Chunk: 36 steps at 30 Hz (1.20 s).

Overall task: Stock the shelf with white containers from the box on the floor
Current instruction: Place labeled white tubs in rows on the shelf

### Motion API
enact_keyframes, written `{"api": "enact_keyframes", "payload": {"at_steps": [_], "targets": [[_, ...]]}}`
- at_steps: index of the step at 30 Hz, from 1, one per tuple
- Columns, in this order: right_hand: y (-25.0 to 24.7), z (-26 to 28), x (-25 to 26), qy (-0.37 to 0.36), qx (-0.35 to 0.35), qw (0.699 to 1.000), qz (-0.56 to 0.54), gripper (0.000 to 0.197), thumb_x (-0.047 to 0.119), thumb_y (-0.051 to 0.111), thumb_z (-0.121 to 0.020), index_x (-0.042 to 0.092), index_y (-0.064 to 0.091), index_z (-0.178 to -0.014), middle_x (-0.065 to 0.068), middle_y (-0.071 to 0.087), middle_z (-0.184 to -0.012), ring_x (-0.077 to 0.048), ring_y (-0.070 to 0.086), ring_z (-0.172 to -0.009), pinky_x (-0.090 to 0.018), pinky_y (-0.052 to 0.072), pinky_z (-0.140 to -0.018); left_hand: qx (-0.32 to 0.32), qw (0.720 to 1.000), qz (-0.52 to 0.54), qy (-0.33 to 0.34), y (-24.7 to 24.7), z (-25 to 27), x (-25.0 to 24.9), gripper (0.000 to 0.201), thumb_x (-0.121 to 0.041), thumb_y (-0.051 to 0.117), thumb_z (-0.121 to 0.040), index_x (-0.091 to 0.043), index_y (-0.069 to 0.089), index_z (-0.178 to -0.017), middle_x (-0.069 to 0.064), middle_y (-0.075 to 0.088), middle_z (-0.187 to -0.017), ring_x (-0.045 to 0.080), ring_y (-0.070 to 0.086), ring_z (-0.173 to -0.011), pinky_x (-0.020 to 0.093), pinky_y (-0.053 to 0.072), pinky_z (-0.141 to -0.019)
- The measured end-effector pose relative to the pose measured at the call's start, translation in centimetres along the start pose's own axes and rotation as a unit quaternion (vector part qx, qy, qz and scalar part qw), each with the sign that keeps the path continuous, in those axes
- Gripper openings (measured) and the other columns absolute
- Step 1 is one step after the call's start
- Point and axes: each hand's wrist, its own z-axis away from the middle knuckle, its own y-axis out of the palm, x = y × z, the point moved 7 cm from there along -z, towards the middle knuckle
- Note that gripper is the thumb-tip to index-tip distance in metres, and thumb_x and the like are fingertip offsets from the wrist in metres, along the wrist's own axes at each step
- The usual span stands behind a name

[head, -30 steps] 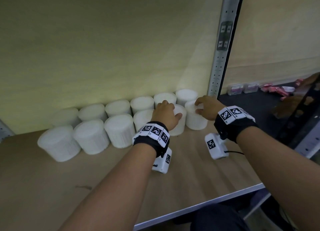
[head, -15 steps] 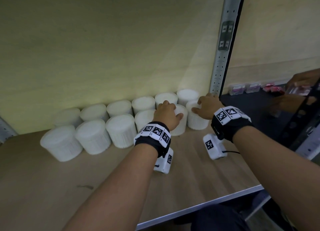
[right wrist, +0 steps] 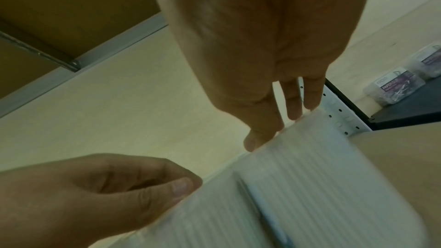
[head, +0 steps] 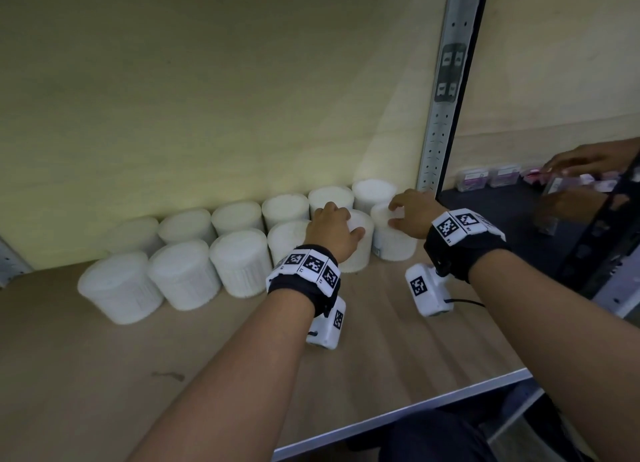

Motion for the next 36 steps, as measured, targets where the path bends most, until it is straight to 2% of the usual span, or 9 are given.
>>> {"api": "enact_keyframes", "payload": {"at_steps": [4, 8, 13, 17, 21, 24, 28, 31, 36], "targets": [[0.0, -0.1, 0.0, -0.014, 0.011, 0.999, -0.038, 0.042, 0.011, 0.053, -0.090, 0.026, 0.054, -0.129, -0.001, 0.045, -0.144, -0.025, 0.049, -0.126, -0.036, 0.045, -0.104, -0.003, 1.000, -0.001, 0.000, -0.1, 0.0, 0.0, 0.048, -0.039, 0.053, -0.092, -0.010, 0.050, -0.131, 0.009, 0.043, -0.133, 0.028, 0.039, -0.127, 0.040, 0.038, -0.101], [0.1, -0.1, -0.1, -0.005, 0.016, 0.998, -0.057, 0.045, 0.008, 0.049, -0.086, 0.028, 0.054, -0.127, -0.001, 0.045, -0.142, -0.026, 0.051, -0.124, -0.038, 0.047, -0.102, -0.004, 1.000, 0.004, 0.001, 0.0, -0.1, 0.0, 0.048, -0.039, 0.053, -0.092, -0.010, 0.051, -0.131, 0.009, 0.044, -0.133, 0.028, 0.039, -0.126, 0.040, 0.039, -0.101], [-1.3, -0.4, -0.3, 0.038, -0.087, 0.992, -0.087, 0.041, 0.031, 0.056, -0.091, 0.011, 0.056, -0.127, -0.014, 0.044, -0.136, -0.034, 0.043, -0.127, -0.043, 0.040, -0.107, -0.006, 1.000, -0.008, 0.011, 0.1, 0.0, 0.0, 0.046, -0.039, 0.053, -0.093, -0.010, 0.051, -0.129, 0.010, 0.045, -0.131, 0.028, 0.041, -0.124, 0.041, 0.041, -0.099], [0.3, -0.7, -0.4, 0.063, -0.024, 0.998, -0.008, 0.064, 0.055, 0.053, -0.086, 0.008, 0.052, -0.129, -0.016, 0.045, -0.136, -0.035, 0.038, -0.130, -0.046, 0.037, -0.107, -0.006, 1.000, -0.002, 0.010, 0.0, 0.0, 0.1, 0.046, -0.039, 0.053, -0.093, -0.010, 0.051, -0.128, 0.009, 0.045, -0.130, 0.027, 0.041, -0.124, 0.039, 0.040, -0.100], [0.4, -0.4, -0.1, 0.059, -0.022, 0.998, 0.007, 0.067, 0.057, 0.052, -0.085, 0.009, 0.050, -0.132, -0.016, 0.044, -0.137, -0.035, 0.037, -0.131, -0.047, 0.034, -0.109, -0.003, 1.000, -0.001, 0.008, 0.0, -0.1, 0.0, 0.046, -0.039, 0.053, -0.093, -0.011, 0.050, -0.129, 0.008, 0.044, -0.132, 0.027, 0.040, -0.125, 0.038, 0.039, -0.101], [-0.2, 0.2, 0.2, 0.042, -0.013, 0.999, 0.006, 0.060, 0.049, 0.056, -0.088, 0.011, 0.050, -0.133, -0.013, 0.044, -0.138, -0.033, 0.042, -0.129, -0.044, 0.038, -0.108, -0.003, 1.000, 0.000, 0.008, 0.0, -0.1, 0.1, 0.046, -0.038, 0.053, -0.093, -0.010, 0.051, -0.129, 0.009, 0.044, -0.132, 0.027, 0.040, -0.124, 0.039, 0.039, -0.101], [-0.9, 0.6, 0.5, 0.000, 0.004, 1.000, -0.028, 0.041, 0.022, 0.062, -0.089, 0.016, 0.057, -0.130, -0.006, 0.046, -0.142, -0.026, 0.048, -0.127, -0.033, 0.041, -0.106, -0.004, 1.000, -0.005, 0.010, 0.0, 0.0, 0.0, 0.046, -0.038, 0.052, -0.093, -0.010, 0.051, -0.129, 0.010, 0.044, -0.132, 0.028, 0.041, -0.124, 0.040, 0.040, -0.100], [-1.3, 0.9, 0.7, -0.010, 0.018, 0.999, -0.038, 0.042, 0.004, 0.055, -0.089, 0.019, 0.059, -0.128, -0.005, 0.045, -0.144, -0.025, 0.047, -0.129, -0.029, 0.039, -0.105, -0.005, 1.000, -0.008, 0.010, 0.1, 0.1, 0.0, 0.047, -0.038, 0.051, -0.094, -0.010, 0.050, -0.130, 0.010, 0.044, -0.133, 0.029, 0.041, -0.124, 0.041, 0.040, -0.101], [-1.2, 1.0, 1.2, 0.005, 0.040, 0.999, -0.024, 0.049, 0.002, 0.047, -0.089, 0.022, 0.052, -0.134, -0.005, 0.040, -0.147, -0.025, 0.042, -0.133, -0.031, 0.038, -0.108, 0.001, 1.000, -0.012, 0.011, 0.0, 0.1, 0.0, 0.047, -0.038, 0.051, -0.094, -0.009, 0.050, -0.131, 0.010, 0.044, -0.133, 0.029, 0.040, -0.125, 0.041, 0.039, -0.102]]}}
